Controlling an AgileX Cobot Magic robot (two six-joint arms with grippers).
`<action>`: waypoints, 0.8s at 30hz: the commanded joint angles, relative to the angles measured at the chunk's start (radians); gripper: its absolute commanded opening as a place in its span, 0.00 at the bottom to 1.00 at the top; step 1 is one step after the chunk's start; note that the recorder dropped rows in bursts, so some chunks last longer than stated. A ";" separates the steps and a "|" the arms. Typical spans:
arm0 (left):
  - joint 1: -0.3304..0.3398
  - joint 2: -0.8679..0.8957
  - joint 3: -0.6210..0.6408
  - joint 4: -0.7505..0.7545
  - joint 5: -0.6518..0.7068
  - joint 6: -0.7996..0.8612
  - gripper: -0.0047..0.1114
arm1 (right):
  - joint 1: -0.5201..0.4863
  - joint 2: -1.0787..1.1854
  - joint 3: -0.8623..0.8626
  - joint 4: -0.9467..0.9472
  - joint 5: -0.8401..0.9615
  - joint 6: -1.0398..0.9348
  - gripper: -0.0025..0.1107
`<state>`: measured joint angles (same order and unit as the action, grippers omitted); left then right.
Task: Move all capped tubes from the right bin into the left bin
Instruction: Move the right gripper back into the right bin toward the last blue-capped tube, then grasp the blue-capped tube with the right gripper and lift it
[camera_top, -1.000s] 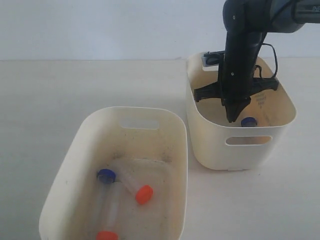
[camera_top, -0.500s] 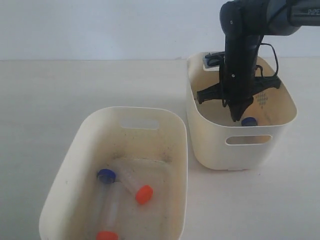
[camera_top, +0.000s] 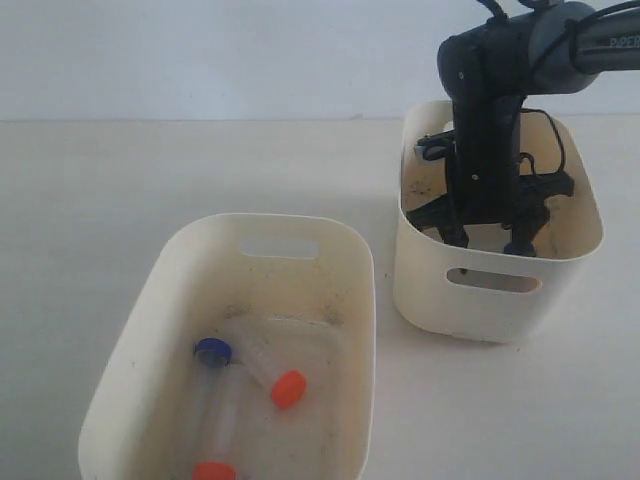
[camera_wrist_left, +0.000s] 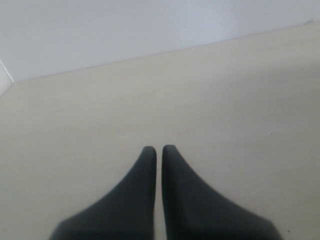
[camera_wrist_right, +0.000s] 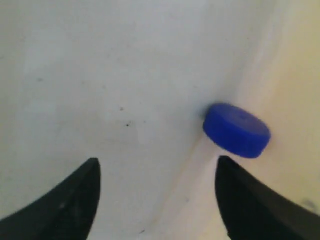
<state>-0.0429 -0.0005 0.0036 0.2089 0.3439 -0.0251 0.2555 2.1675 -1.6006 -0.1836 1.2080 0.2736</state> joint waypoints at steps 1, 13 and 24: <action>-0.001 0.000 -0.004 -0.003 -0.003 -0.010 0.08 | -0.016 -0.006 0.006 -0.065 0.013 0.015 0.67; -0.001 0.000 -0.004 -0.003 -0.003 -0.010 0.08 | -0.016 -0.050 0.006 -0.042 0.013 0.086 0.67; -0.001 0.000 -0.004 -0.003 -0.003 -0.010 0.08 | -0.016 -0.062 0.082 0.010 0.013 0.128 0.67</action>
<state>-0.0429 -0.0005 0.0036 0.2089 0.3439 -0.0251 0.2462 2.1148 -1.5553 -0.1675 1.2146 0.3897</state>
